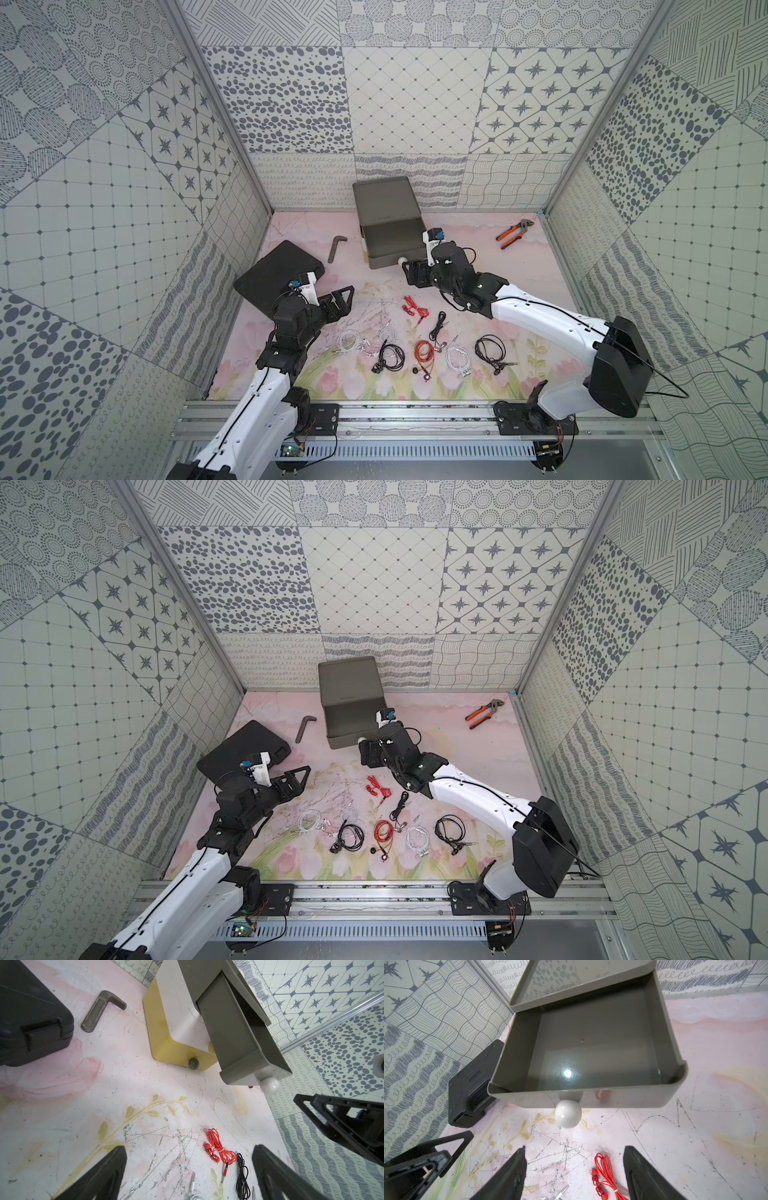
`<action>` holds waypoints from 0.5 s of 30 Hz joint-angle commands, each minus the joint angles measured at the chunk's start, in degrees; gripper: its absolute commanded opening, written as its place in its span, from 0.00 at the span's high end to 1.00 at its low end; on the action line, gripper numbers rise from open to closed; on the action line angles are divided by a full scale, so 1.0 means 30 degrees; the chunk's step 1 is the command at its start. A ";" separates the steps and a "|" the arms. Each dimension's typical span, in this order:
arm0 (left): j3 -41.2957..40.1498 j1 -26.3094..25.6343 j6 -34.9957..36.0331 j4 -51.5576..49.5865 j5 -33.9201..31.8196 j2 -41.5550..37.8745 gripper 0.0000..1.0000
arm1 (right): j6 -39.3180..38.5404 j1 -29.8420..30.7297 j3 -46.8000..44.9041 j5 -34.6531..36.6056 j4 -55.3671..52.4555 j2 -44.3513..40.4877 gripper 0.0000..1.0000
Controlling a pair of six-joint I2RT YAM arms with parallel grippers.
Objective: Place the wired earphones into the drawer by color
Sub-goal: Open the drawer in the storage box, then pick up the wired earphones from the center of the board.
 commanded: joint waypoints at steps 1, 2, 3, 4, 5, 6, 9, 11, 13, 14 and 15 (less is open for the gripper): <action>-0.0010 -0.0399 0.0708 0.2393 0.1809 0.0675 0.01 | -0.1520 -0.0144 -0.1443 -0.0834 0.0590 -0.1387 0.22; 0.0030 -0.0507 0.0787 0.2538 0.1986 0.0827 0.01 | -0.1735 -0.0154 -0.1890 -0.1147 0.0676 -0.1723 0.22; 0.0055 -0.0643 0.0885 0.2632 0.2121 0.0949 0.01 | -0.1960 -0.0229 -0.2418 -0.1597 0.0792 -0.2035 0.21; 0.0085 -0.0688 0.0977 0.2668 0.2210 0.1105 0.01 | -0.2153 -0.0246 -0.2909 -0.1942 0.0869 -0.2270 0.21; 0.0130 -0.0748 0.1059 0.2670 0.2263 0.1212 0.01 | -0.2249 -0.0295 -0.3343 -0.2230 0.0917 -0.2445 0.21; 0.0142 -0.0835 0.1097 0.2730 0.2277 0.1305 0.01 | -0.2363 -0.0358 -0.3779 -0.2641 0.1015 -0.2569 0.21; 0.0165 -0.0969 0.1316 0.2822 0.2352 0.1496 0.01 | -0.2693 -0.0472 -0.4985 -0.3740 0.1557 -0.2656 0.22; 0.0151 -0.1079 0.1455 0.2802 0.2310 0.1538 0.01 | -0.2808 -0.0517 -0.5698 -0.4258 0.2139 -0.2521 0.23; 0.0157 -0.1182 0.1583 0.2844 0.2304 0.1595 0.01 | -0.2822 -0.0564 -0.6372 -0.4518 0.2730 -0.2386 0.23; 0.0159 -0.1215 0.1618 0.2879 0.2293 0.1610 0.01 | -0.2749 -0.0611 -0.6606 -0.4526 0.2962 -0.2265 0.24; 0.0153 -0.1236 0.1668 0.2892 0.2308 0.1641 0.01 | -0.2649 -0.0686 -0.6920 -0.4569 0.3309 -0.2133 0.25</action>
